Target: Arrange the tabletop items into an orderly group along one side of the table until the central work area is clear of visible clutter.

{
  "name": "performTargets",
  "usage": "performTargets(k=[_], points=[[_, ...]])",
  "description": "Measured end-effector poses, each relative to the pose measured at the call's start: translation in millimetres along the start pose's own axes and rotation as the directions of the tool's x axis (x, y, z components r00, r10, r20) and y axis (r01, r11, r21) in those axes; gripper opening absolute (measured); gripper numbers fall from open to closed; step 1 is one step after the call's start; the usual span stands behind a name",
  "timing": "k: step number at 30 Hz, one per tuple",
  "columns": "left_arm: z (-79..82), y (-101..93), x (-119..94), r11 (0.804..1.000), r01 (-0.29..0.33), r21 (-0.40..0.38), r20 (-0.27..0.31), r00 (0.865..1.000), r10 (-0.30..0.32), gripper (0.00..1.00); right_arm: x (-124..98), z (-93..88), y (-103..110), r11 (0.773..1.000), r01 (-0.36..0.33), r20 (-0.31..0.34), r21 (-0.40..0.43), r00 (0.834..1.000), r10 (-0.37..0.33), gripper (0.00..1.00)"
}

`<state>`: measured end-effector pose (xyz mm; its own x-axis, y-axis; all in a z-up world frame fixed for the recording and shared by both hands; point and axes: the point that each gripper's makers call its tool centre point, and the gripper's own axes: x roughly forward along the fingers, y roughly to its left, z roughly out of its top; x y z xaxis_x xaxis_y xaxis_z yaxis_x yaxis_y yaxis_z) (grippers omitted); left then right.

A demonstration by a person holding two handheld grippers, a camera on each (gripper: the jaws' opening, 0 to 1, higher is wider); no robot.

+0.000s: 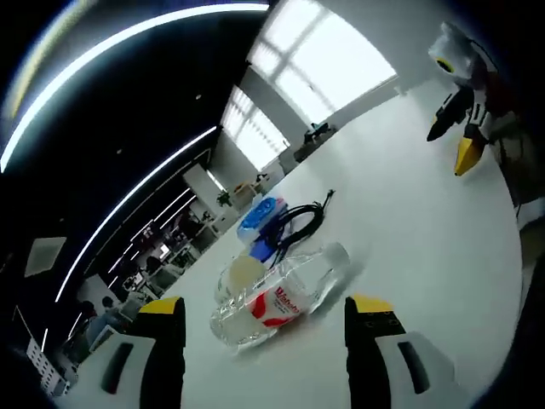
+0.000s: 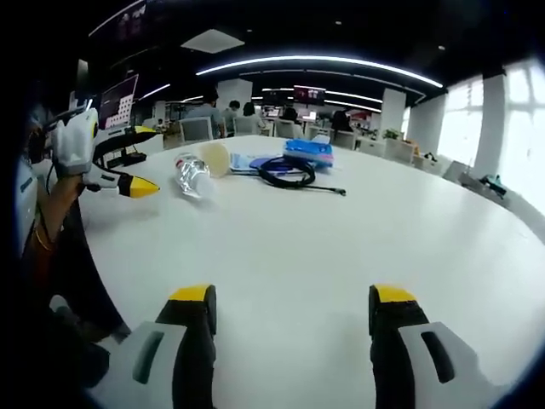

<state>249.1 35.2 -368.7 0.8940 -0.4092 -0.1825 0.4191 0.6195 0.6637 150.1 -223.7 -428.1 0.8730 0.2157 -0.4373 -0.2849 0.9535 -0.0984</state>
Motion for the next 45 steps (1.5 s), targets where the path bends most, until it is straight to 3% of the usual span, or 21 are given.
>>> performTargets(k=[3, 12, 25, 31, 37, 45], points=[[3.9, -0.6, 1.9, 0.998, -0.012, 0.069, -0.012, 1.0, 0.012, 0.76, -2.1, 1.6, 0.9, 1.0, -0.003, 0.006, 0.002, 1.0, 0.003, 0.7], [10.6, -4.1, 4.6, 0.996, -0.004, 0.088, -0.001, 1.0, 0.004, 0.76, -5.3, 2.8, 0.9, 1.0, -0.004, 0.009, -0.01, 1.0, 0.004, 0.7], [15.7, -1.3, 9.9, 0.98, -0.028, 0.2, -0.002, 1.0, 0.028, 0.75, -8.6, 6.0, 3.8, 0.999, -0.033, 0.036, 0.013, 0.999, 0.032, 0.67], [19.9, -7.4, 13.1, 0.979, 0.002, 0.205, 0.008, 1.0, -0.004, 0.75, -9.0, 3.9, 4.9, 0.999, -0.037, 0.026, 0.012, 0.999, 0.037, 0.64], [22.4, -5.7, 16.7, 0.964, -0.019, 0.264, 0.003, 1.0, 0.019, 0.75, -8.8, 1.5, 6.5, 0.999, -0.041, 0.014, 0.006, 0.999, 0.041, 0.64], [25.9, -7.1, 18.4, 0.959, -0.027, 0.283, 0.012, 1.0, 0.025, 0.71, -9.5, 0.6, 6.1, 0.999, -0.041, 0.012, 0.002, 0.999, 0.041, 0.63]])
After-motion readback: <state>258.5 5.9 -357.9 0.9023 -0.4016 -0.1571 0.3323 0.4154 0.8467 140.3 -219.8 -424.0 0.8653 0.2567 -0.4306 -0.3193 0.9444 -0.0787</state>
